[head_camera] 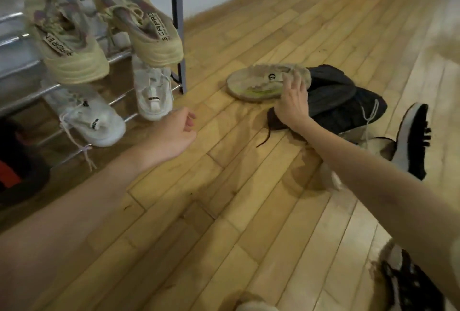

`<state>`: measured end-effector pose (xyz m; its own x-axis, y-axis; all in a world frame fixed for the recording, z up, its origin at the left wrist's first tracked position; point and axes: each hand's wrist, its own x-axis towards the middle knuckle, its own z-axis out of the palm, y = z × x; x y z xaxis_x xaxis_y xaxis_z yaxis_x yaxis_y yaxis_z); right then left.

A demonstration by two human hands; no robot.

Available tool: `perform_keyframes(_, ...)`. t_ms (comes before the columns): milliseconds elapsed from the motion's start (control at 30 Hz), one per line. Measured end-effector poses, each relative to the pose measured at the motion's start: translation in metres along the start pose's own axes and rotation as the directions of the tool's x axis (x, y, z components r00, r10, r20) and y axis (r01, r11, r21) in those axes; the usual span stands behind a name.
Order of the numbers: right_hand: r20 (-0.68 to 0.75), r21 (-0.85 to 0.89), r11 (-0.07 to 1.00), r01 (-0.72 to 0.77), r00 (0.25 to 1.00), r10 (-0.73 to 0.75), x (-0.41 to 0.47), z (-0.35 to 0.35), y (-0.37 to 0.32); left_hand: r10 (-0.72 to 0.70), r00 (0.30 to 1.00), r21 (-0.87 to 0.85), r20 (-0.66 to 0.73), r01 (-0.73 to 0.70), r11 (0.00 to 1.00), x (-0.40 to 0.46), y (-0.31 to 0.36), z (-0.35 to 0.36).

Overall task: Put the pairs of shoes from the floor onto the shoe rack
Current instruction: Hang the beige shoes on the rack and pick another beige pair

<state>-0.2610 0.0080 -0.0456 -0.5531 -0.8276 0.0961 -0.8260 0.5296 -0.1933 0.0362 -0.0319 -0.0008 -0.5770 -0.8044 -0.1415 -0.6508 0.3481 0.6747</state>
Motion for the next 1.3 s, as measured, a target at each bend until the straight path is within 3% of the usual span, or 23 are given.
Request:
perform_keyframes(67,0.046,-0.006,1.0,-0.018,0.999,0.019,0.03,-0.002,0.016,0.005,1.0,-0.013,0.017,-0.005,1.0,0.01,0.002,0.011)
perform_keyframes(133,0.114,0.143,0.978,-0.154,0.984,0.138,0.052,-0.002,0.023,-0.003,1.0,-0.03,0.021,0.004,1.0,0.018,0.004,0.021)
perform_keyframes(300,0.21,0.424,0.78,-0.46,0.888,0.41,0.078,0.009,0.025,-0.05,0.997,-0.091,0.053,0.054,0.994,0.027,0.002,0.037)
perform_keyframes(533,0.17,0.491,0.677,-0.548,0.822,0.543,0.084,0.004,0.042,-0.135,0.984,-0.169,0.117,0.153,0.974,0.026,-0.005,0.048)
perform_keyframes(700,0.229,0.666,0.544,-0.51,0.834,0.502,0.049,-0.019,0.049,-0.214,0.964,-0.311,0.158,0.254,0.916,0.019,-0.004,0.057)
perform_keyframes(767,0.296,0.742,0.429,-0.515,0.826,0.48,0.022,-0.029,0.041,-0.268,0.947,-0.389,0.179,0.318,0.865,0.013,-0.001,0.062)
perform_keyframes(933,0.594,0.752,0.159,-0.64,0.762,0.258,-0.05,-0.032,0.0,-0.346,0.883,-0.596,0.315,0.469,0.652,-0.002,0.007,0.081)
perform_keyframes(1067,0.67,0.741,-0.081,-0.667,0.725,0.161,-0.116,-0.017,-0.035,-0.412,0.828,-0.716,0.381,0.546,0.435,-0.015,0.012,0.083)
perform_keyframes(1133,0.674,0.738,-0.168,-0.654,0.73,0.118,-0.149,-0.011,-0.043,-0.417,0.825,-0.72,0.381,0.548,0.426,-0.021,0.008,0.082)
perform_keyframes(1200,0.66,0.745,-0.204,-0.635,0.745,0.094,-0.174,-0.008,-0.046,-0.415,0.844,-0.721,0.341,0.518,0.461,-0.026,0.005,0.081)
perform_keyframes(1300,0.631,0.774,-0.133,-0.619,0.771,0.088,-0.202,-0.008,-0.053,-0.384,0.882,-0.76,0.273,0.443,0.476,-0.03,0.003,0.079)
